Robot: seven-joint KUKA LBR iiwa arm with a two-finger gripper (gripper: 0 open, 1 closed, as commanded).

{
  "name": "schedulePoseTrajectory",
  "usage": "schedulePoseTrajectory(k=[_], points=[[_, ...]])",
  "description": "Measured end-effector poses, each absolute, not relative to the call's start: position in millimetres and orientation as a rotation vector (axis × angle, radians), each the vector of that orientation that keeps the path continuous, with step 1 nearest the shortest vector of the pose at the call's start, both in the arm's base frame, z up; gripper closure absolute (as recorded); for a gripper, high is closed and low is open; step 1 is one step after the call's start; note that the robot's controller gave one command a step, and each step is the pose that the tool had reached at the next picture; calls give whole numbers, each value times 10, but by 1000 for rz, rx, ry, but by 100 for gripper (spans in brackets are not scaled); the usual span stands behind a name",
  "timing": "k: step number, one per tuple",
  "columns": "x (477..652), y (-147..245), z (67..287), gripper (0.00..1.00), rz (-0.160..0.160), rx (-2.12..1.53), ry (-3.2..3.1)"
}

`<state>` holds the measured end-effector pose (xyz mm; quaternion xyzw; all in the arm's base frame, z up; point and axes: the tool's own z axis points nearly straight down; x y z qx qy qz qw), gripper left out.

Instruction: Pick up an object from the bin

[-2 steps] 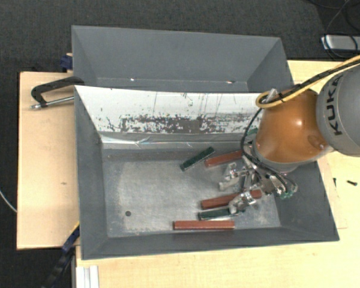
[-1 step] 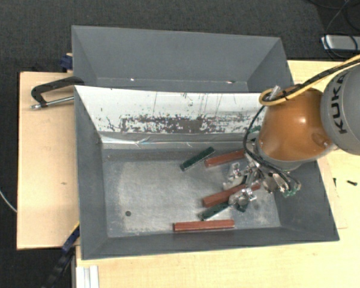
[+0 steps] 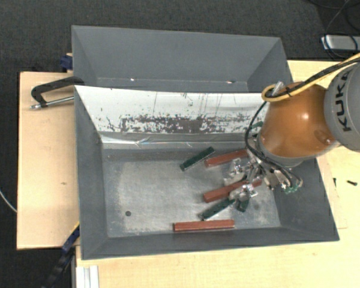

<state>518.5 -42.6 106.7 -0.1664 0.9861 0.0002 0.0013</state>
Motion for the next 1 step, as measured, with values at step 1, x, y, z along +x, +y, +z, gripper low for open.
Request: schedulePoseTrajectory(k=[1], points=[[5180,-422,1185,100,2,-523,3095]])
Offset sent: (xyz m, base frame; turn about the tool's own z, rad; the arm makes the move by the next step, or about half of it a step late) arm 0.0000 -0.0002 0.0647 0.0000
